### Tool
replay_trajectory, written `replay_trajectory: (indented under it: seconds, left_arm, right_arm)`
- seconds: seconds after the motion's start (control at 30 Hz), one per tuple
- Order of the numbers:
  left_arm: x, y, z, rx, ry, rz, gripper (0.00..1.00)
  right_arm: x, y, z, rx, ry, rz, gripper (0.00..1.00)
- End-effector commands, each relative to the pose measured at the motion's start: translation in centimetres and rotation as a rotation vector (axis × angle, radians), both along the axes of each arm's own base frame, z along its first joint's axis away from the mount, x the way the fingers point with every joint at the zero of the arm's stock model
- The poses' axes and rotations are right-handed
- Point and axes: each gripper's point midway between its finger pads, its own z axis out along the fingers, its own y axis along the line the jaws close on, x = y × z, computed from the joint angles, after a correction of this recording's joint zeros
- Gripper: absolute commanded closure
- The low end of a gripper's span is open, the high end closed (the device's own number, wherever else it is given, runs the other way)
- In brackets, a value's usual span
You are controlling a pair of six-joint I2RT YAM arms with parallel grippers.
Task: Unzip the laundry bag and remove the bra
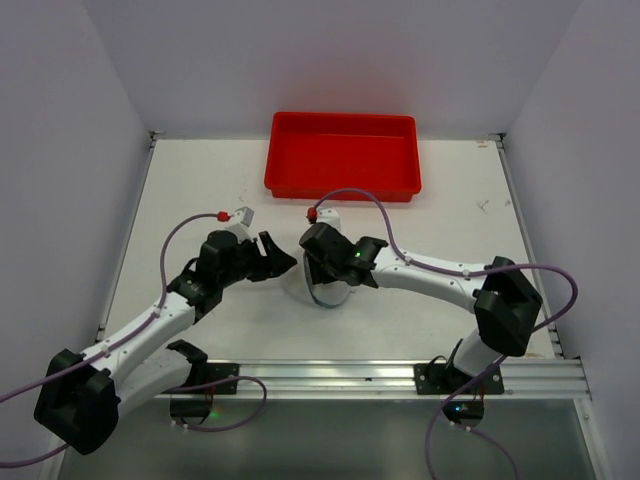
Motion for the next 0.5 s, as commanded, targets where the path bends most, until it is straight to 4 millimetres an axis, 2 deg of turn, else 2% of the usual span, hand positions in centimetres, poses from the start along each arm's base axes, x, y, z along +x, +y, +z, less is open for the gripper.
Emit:
replay_trajectory:
  seconds: [0.0,0.03,0.17,0.3,0.47]
  left_arm:
    - [0.5,-0.8,2.1,-0.057,-0.077,-0.020,0.33]
    - [0.5,-1.2,2.3,-0.067,-0.081,-0.039,0.33]
    - [0.7,-2.1,3.2,-0.073,-0.115,-0.095,0.33]
    - [1.3,-3.3,4.5,-0.089,-0.127,-0.154,0.33]
    - [2.1,-4.2,5.1,-0.105,-0.129,-0.169,0.33]
  right_arm:
    - [0.7,0.4,1.0,0.029,-0.046,-0.010,0.65]
    - [0.6,0.4,1.1,0.037,-0.051,-0.002,0.80]
    - [0.4,0.1,2.9,0.079,-0.097,0.032,0.98]
    - [0.1,0.1,4.8,0.143,-0.142,0.064,1.00]
    - [-0.2,-0.4,5.8,0.193,-0.180,0.067,1.00]
